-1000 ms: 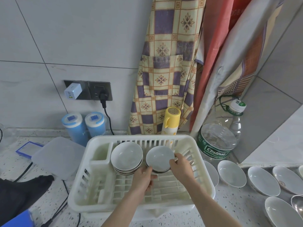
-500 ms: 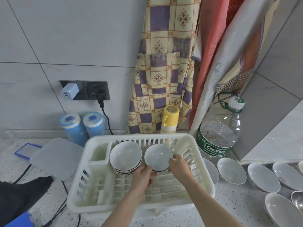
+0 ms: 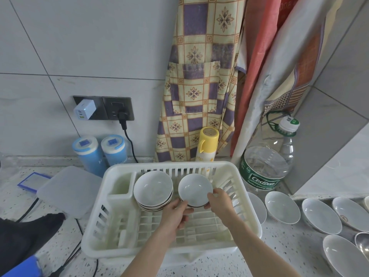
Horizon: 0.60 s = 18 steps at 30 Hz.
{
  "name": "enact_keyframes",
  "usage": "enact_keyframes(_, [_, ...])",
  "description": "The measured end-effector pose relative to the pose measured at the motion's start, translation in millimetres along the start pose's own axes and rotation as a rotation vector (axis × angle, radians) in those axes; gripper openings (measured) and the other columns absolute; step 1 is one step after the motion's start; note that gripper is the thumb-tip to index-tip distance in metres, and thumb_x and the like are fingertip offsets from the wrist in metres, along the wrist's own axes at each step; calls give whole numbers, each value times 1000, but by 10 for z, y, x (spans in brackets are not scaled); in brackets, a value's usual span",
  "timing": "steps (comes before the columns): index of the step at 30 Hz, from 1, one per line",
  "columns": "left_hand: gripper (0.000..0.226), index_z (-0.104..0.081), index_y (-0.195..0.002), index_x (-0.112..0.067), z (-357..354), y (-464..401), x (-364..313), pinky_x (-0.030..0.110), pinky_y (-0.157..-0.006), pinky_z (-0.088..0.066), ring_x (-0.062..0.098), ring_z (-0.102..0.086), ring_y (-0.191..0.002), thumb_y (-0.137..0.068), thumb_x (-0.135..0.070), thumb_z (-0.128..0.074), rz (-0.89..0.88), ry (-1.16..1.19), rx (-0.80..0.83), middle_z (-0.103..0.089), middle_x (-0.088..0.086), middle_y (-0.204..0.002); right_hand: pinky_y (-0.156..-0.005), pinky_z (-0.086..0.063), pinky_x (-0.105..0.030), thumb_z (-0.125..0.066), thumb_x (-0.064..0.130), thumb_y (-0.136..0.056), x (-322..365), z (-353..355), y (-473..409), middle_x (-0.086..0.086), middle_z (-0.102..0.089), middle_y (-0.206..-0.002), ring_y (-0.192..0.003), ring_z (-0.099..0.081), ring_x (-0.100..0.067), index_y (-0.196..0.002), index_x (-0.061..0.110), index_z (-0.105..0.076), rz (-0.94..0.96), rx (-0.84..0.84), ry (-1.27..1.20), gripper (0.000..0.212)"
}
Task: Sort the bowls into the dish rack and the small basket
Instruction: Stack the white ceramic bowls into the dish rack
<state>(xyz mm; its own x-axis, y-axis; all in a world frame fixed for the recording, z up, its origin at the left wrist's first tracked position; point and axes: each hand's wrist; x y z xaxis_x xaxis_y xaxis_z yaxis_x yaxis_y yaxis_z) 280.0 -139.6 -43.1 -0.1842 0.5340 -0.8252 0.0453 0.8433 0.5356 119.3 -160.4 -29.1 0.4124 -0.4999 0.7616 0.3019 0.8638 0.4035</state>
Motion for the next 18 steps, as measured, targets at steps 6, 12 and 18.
enact_keyframes(6, [6,-68,-98,-19,10,-25,10,19,-39,-28,9,-45,-41,-95,-21,-63,12,29,4,-76,15,-85,-53,-41,-24,-47,23,-91,-31,1,-12,1,-72,-60,-37,-49,1,-111,19,-56,15,0,-3,23])
enact_keyframes(12, [19,-65,-111,-16,17,23,-26,19,-36,-28,9,-48,-42,-93,-22,-65,37,23,35,-75,18,-95,-37,-31,-17,-46,29,-93,33,66,62,-3,-73,-71,-40,-46,-9,-117,14,-59,-28,67,-22,31])
enact_keyframes(18, [16,-55,-112,-10,31,288,-68,19,-35,-28,9,-56,-42,-96,-11,-56,68,-56,19,-71,14,-96,-38,-33,-18,-47,25,-93,108,176,354,-3,-68,-85,-48,-50,-10,-144,16,-40,-17,96,5,52])
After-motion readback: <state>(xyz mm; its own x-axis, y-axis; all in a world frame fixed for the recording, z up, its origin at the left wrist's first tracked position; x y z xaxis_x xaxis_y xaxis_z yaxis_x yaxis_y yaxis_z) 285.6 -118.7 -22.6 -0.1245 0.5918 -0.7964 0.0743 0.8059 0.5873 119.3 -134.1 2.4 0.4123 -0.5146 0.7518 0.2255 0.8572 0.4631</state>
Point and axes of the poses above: each hand's wrist, its own y-axis away from the middle knuckle, its own z-axis out of the back of the hand, x = y × z
